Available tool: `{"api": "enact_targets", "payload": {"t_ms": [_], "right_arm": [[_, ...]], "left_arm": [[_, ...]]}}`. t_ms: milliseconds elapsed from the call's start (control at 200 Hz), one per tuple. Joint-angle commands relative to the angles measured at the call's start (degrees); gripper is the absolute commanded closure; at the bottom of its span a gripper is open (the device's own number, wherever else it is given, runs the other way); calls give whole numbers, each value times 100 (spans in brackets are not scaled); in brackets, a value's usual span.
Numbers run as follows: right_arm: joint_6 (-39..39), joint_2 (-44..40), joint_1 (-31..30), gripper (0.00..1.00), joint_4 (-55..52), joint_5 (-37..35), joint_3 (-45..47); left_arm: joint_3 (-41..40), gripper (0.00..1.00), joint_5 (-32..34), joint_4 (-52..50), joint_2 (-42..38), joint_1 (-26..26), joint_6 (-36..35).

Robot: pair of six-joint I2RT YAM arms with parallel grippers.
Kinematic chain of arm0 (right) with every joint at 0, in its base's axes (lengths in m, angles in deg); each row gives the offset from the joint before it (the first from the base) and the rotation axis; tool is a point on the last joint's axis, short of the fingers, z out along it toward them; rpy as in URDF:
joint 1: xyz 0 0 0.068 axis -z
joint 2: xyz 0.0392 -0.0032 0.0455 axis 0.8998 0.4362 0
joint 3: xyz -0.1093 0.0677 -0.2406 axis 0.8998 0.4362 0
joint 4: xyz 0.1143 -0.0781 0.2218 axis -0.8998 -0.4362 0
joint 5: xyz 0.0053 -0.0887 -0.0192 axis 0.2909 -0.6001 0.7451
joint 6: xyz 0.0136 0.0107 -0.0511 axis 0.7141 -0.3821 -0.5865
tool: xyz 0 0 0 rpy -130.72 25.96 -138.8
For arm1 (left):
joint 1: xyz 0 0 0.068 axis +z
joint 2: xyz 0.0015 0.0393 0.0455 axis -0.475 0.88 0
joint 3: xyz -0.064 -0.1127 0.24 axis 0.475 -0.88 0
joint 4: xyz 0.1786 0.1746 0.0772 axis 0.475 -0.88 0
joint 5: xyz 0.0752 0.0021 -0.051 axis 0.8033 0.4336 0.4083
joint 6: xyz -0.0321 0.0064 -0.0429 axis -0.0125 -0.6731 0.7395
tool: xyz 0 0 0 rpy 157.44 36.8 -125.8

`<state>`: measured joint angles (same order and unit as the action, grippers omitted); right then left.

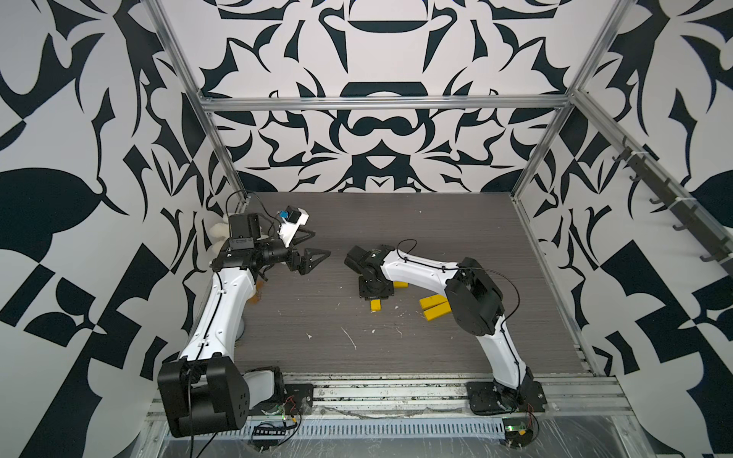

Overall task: Assemble the number 8 with building blocks
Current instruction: Assemble the building block at the center of the board.

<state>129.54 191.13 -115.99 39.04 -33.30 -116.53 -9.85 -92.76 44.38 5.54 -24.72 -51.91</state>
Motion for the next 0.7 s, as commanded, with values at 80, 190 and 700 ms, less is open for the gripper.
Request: {"api": "enact_targets", "payload": {"t_ms": [80, 190, 700], "right_arm": [[82, -203, 7, 100, -140, 84, -178], [82, -172, 16, 100, -151, 93, -197], [107, -79, 40, 59, -244, 137, -141]], "left_arm": [[-72, 1, -177, 4, -36, 30, 12], [-70, 0, -198, 5, -36, 26, 3], [-87, 1, -200, 4, -45, 23, 8]]}}
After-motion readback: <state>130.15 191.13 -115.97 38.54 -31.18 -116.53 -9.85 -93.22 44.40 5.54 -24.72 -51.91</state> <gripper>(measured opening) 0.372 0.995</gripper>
